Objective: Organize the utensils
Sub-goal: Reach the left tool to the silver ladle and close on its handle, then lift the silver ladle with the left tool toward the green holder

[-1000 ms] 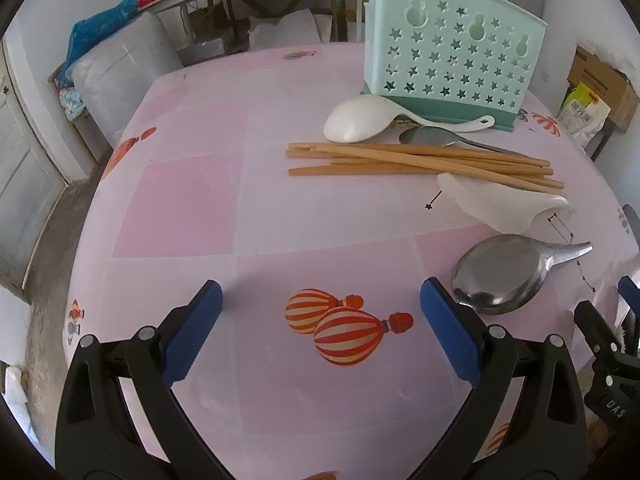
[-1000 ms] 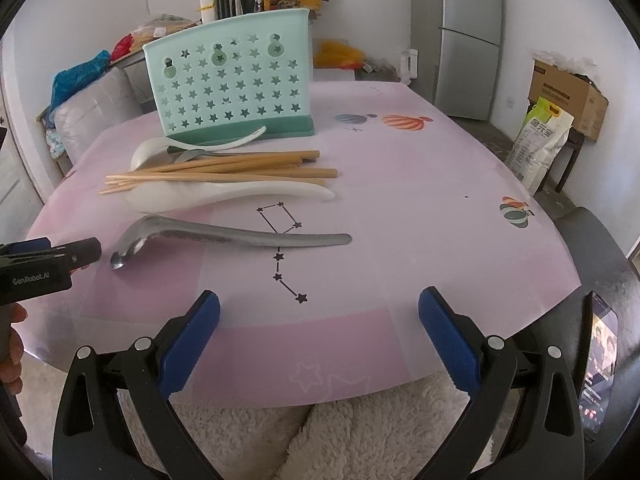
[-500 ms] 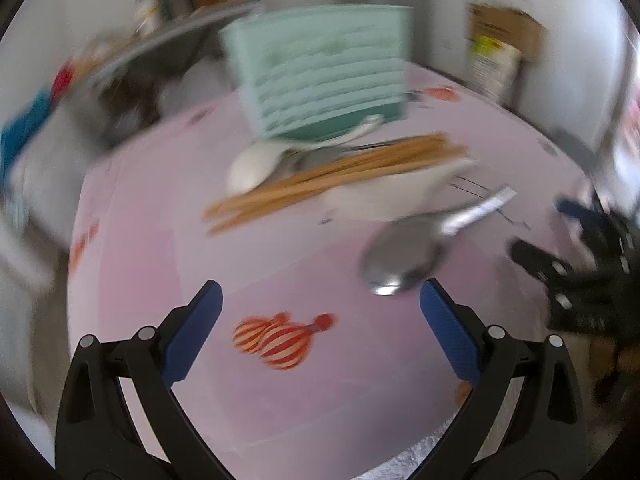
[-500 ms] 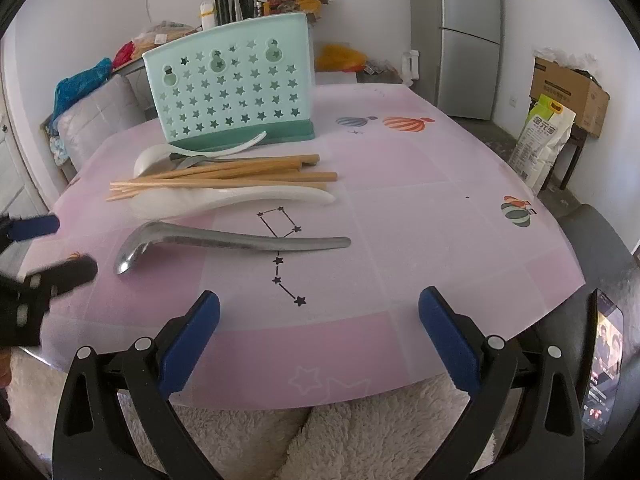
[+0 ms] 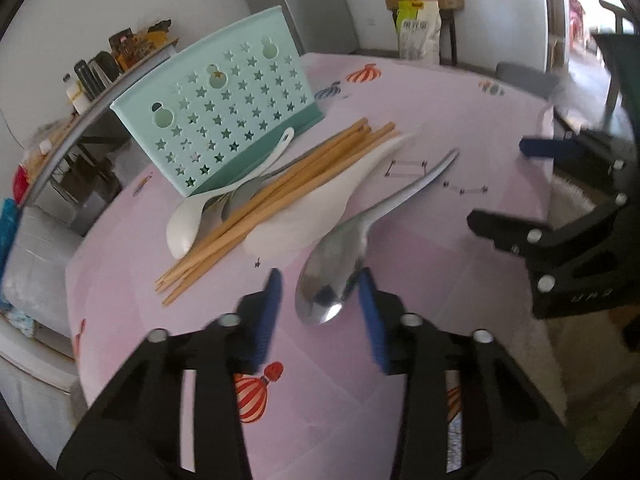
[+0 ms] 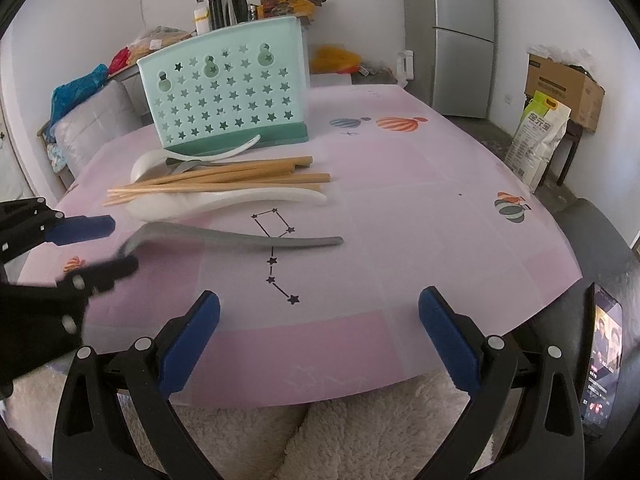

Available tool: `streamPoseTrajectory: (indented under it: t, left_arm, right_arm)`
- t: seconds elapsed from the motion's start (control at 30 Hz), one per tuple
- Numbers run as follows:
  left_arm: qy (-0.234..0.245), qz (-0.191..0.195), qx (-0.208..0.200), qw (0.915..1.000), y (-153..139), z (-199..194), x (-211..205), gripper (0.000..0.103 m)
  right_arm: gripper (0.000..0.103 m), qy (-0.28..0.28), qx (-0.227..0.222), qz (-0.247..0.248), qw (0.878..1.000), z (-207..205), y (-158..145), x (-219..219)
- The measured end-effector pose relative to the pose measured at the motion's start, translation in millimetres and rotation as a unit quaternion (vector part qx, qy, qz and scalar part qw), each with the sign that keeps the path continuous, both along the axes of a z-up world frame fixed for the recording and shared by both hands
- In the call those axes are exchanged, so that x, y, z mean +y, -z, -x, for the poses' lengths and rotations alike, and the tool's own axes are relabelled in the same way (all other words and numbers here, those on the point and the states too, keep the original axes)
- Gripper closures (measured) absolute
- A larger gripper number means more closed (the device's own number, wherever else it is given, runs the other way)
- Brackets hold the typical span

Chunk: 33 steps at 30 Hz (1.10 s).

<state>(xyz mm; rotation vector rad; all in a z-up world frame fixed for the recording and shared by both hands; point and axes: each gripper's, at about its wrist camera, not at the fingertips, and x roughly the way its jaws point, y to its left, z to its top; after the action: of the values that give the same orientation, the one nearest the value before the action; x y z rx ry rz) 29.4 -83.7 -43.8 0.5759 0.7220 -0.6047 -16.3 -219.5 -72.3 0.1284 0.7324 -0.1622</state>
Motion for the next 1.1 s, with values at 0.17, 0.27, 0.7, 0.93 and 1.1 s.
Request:
streamPoseTrajectory:
  t: [0.17,0.27,0.7,0.93,1.1]
  left_arm:
    - [-0.019,0.067,0.044,0.9966,-11,-16,11,0.085]
    - [-0.036,0.114,0.082,0.9895,-11,-27,20,0.085]
    - [-0.072,0.224,0.151,0.9602,-10,-48,34,0.094]
    - [-0.079,0.201,0.153,0.9643,0,-42,29,0.102]
    - [-0.097,0.218,0.192,0.9519,5,-43,36,0.094]
  right_arm:
    - [0.006,0.001,-0.001,-0.001,1.0,-1,0,0]
    - [0.006,0.001,-0.001,-0.001,1.0,-1,0,0]
    - [0.006,0.003,0.0,0.002,1.0,0,0,-1]
    - [0.006,0.004,0.0,0.002,1.0,0,0,-1]
    - [0.006,0.004,0.0,0.002,1.0,0,0,-1]
